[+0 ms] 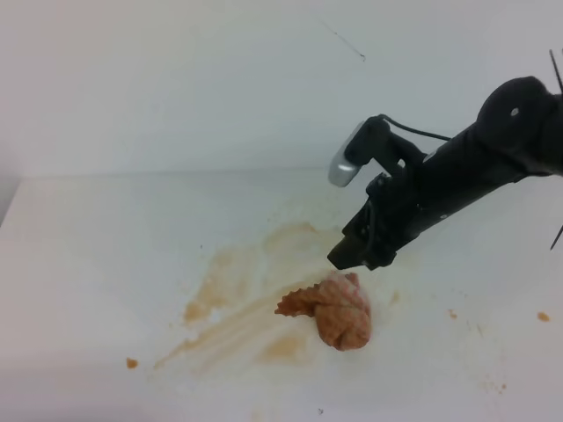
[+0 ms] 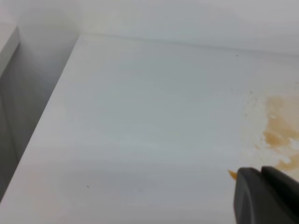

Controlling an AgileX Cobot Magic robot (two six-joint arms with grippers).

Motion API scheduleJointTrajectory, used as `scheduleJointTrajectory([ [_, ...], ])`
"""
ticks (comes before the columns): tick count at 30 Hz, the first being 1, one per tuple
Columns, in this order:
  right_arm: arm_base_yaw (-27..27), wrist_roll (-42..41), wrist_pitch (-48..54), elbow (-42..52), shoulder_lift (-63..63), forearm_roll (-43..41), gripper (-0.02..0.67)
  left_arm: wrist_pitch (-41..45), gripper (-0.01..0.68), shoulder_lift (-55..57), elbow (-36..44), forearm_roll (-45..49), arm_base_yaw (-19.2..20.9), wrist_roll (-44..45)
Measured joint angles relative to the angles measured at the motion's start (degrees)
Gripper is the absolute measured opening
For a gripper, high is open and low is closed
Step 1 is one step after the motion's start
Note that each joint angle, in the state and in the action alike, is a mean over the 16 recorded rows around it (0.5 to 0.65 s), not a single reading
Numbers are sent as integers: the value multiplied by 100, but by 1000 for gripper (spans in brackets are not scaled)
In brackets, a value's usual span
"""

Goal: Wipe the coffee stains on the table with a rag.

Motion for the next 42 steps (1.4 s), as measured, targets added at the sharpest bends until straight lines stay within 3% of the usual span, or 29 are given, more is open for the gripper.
scheduleJointTrajectory([
  [13, 561, 564, -607, -3, 668, -1311, 394, 0, 1, 0, 0, 0, 0, 0],
  [21, 621, 948, -819, -21, 938, -1911, 273, 0, 1, 0, 0, 0, 0, 0],
  [31, 821, 484, -588, -44, 1054, -1374, 80, 0, 1, 0, 0, 0, 0, 0],
  [42, 1472, 136, -479, -45, 1061, -709, 49, 0, 1, 0, 0, 0, 0, 0],
])
